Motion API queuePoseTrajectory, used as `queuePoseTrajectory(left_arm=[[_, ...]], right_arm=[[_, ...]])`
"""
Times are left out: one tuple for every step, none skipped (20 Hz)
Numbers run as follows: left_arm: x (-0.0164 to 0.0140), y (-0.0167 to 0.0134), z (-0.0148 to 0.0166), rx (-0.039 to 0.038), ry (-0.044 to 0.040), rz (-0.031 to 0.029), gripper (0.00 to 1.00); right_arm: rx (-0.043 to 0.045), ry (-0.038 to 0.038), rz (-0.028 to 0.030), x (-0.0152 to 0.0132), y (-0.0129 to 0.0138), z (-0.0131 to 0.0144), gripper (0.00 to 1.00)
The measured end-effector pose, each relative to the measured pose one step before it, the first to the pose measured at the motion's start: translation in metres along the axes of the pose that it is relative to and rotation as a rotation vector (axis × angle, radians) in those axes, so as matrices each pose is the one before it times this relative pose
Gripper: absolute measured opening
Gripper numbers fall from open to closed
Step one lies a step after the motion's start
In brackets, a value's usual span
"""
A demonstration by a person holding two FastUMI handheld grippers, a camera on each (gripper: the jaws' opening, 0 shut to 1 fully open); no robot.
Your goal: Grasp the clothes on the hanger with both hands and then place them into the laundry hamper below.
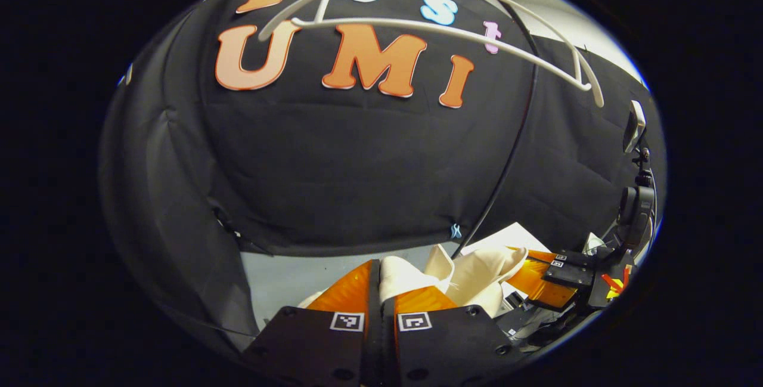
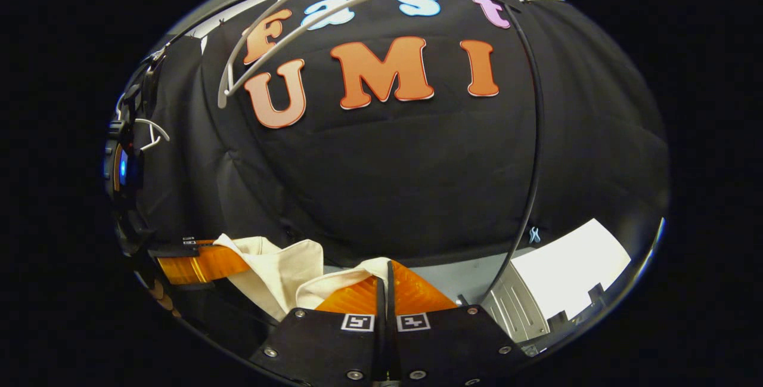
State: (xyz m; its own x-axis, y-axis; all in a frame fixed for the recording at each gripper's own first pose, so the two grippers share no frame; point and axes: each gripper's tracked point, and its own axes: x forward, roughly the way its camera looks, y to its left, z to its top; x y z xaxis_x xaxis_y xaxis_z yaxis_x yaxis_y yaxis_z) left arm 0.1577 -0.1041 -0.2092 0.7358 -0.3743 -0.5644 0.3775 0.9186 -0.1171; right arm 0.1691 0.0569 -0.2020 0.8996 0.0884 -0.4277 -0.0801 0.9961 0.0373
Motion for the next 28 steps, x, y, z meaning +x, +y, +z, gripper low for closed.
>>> queuePoseTrajectory(left_arm=[[0.00273,0.00253,-0.01018,-0.00865,0.03315,-0.00038,0.07],[0.00376,0.00337,-0.00998,-0.00709,0.02495,0.00376,0.06],[0.00539,0.00259,-0.00883,-0.00656,0.02496,0.00529,0.07],[0.00348,0.00004,-0.00868,-0.00582,0.02520,0.00600,0.07],[0.00310,0.00172,-0.00808,-0.00672,0.02645,0.00570,0.07],[0.00332,0.00438,-0.01016,-0.00781,0.02717,0.00657,0.07],[0.00302,0.00491,-0.00944,-0.00895,0.02858,0.00782,0.07],[0.00338,0.00304,-0.00944,-0.00898,0.03151,0.00637,0.07],[0.00537,0.00490,-0.00929,-0.01021,0.03039,0.00586,0.06],[0.00415,0.00381,-0.00794,-0.01121,0.02509,0.00547,0.06],[0.00553,0.00438,-0.00783,-0.00892,0.02603,0.00724,0.06],[0.00347,0.00288,-0.00847,-0.00457,0.02175,0.00607,0.07],[0.00198,0.00433,-0.00749,-0.00205,0.01981,0.00432,0.07],[0.00278,0.00396,-0.00883,-0.00060,0.01872,0.00721,0.07],[0.00263,0.00413,-0.00682,-0.00086,0.01984,0.00830,0.05],[0.00358,0.00302,-0.00691,-0.00270,0.02181,0.00522,0.07],[0.00405,0.00396,-0.00802,-0.00514,0.02432,0.00442,0.07],[0.00572,0.00404,-0.00643,-0.00463,0.02299,0.00862,0.08],[0.00437,0.00395,-0.00638,-0.00289,0.02252,0.01133,0.08],[0.00238,0.00300,-0.00593,-0.00059,0.01982,0.00882,0.08],[0.00248,0.00620,-0.00727,0.00238,0.01902,0.01220,0.10],[0.00358,0.00437,-0.00643,-0.00010,0.01675,0.00886,0.11],[0.00132,0.00313,-0.00483,-0.00372,0.01259,-0.00002,0.11],[0.00194,-0.00164,-0.00115,-0.01137,0.00882,-0.00418,0.14],[0.00026,0.00075,0.00103,-0.01319,-0.00063,-0.00477,0.14],[-0.00248,0.00038,0.00246,-0.00795,-0.00922,0.00196,0.16],[-0.00084,0.00261,0.00640,-0.00103,-0.01143,0.00419,0.17],[-0.00032,0.00040,0.00396,0.00326,-0.01149,-0.00075,0.18]], right_arm=[[0.00287,0.02435,-0.00074,0.00186,-0.00047,-0.01110,0.00],[0.00190,0.02095,-0.00590,0.00122,-0.00244,-0.00638,0.00],[0.00095,0.02145,-0.00772,0.00412,-0.00009,-0.00518,0.00],[0.00021,0.02563,-0.01091,0.00580,-0.00110,-0.01118,0.00],[0.00315,0.02762,-0.01263,0.00432,-0.00172,-0.01001,0.00],[0.00528,0.03448,-0.01226,0.00352,-0.00194,-0.01083,0.00],[0.00520,0.03736,-0.01043,0.00427,-0.00151,-0.01109,0.00],[0.00578,0.02866,-0.00296,0.00440,-0.00048,-0.01202,0.00],[0.00431,0.02332,-0.00057,0.00635,-0.00017,-0.00776,0.00],[0.00229,0.02137,-0.00233,0.00290,0.00085,-0.00804,0.01],[-0.00191,0.02025,-0.00487,0.00420,-0.00018,-0.00745,0.01],[-0.00402,0.01707,-0.00511,0.00341,-0.00052,-0.00728,0.01],[-0.00548,0.01826,-0.00775,0.00352,0.00026,-0.00583,0.02],[-0.01051,0.01994,-0.01753,0.00315,-0.00332,-0.00603,0.00],[-0.01289,0.02014,-0.01563,0.00487,-0.00245,-0.00702,0.04],[-0.00340,0.01706,-0.00565,0.00509,-0.00080,-0.00612,0.05],[0.00563,0.01957,0.00018,0.00422,0.00095,-0.00608,0.05],[0.00802,0.01385,0.00430,0.00414,0.00094,-0.00771,0.06],[0.00608,0.01265,-0.00243,0.00345,-0.00043,-0.00565,0.07],[0.00651,0.00840,-0.00589,0.00232,-0.00163,-0.00366,0.09],[0.00559,0.00132,-0.00835,0.00182,-0.00214,0.00036,0.09],[-0.00150,0.00018,-0.00996,0.00174,-0.00216,0.00390,0.10],[-0.00472,-0.00228,-0.00912,0.00177,-0.00116,0.00324,0.09],[-0.00390,-0.00381,-0.00721,0.00087,-0.00209,0.00289,0.10],[-0.00459,0.00273,-0.00687,-0.00055,0.00009,0.00105,0.11],[0.00014,0.00082,0.00066,0.00036,-0.00029,0.00084,0.11],[0.00313,0.00336,0.00053,0.00209,-0.00110,-0.00418,0.12],[0.00589,0.00401,-0.00068,-0.00009,0.00020,-0.00289,0.15]])
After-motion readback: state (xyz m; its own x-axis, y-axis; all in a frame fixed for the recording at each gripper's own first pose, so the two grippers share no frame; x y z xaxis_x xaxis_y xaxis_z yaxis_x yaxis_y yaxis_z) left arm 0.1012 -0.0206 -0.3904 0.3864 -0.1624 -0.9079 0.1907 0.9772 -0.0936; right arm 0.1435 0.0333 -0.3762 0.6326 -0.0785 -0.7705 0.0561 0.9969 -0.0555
